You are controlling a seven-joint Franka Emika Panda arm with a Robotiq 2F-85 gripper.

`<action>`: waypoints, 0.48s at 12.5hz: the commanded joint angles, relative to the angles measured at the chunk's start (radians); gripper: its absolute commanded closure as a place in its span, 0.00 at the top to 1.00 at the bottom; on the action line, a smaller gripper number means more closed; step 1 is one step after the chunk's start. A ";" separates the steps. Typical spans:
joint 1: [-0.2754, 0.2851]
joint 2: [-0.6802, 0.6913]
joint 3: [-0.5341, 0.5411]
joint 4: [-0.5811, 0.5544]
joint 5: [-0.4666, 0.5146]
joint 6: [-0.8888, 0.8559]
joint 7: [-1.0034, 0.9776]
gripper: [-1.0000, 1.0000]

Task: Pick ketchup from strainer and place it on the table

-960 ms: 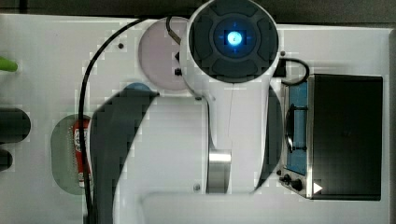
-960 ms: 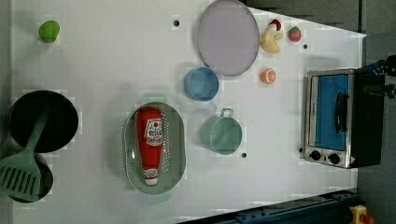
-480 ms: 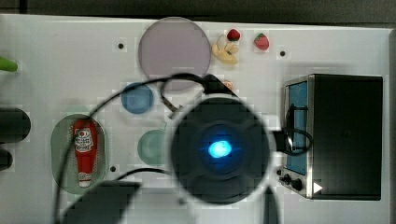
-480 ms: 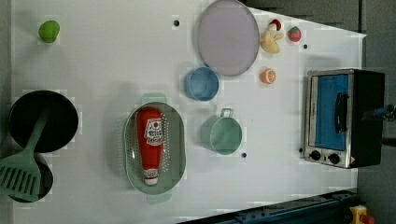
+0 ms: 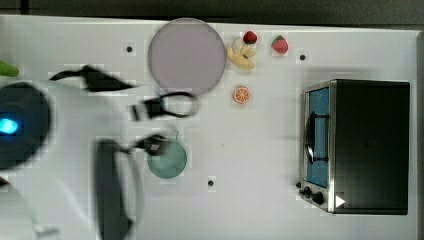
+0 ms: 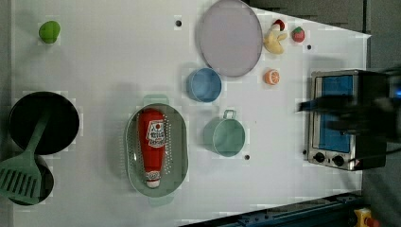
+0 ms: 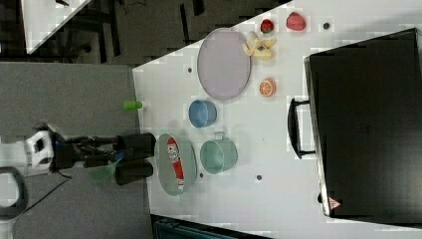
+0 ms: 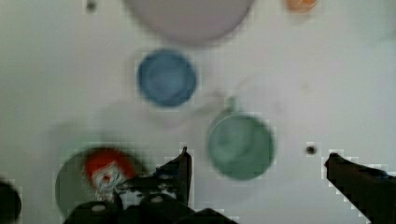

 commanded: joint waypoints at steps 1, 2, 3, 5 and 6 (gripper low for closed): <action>0.027 0.066 0.106 -0.010 0.002 0.071 0.038 1.00; 0.029 0.098 0.147 -0.010 0.002 0.099 0.038 1.00; 0.032 0.133 0.186 -0.012 0.001 0.126 0.038 1.00; 0.037 0.204 0.250 -0.025 -0.001 0.193 0.040 1.00; 0.039 0.237 0.273 -0.039 -0.003 0.241 0.047 1.00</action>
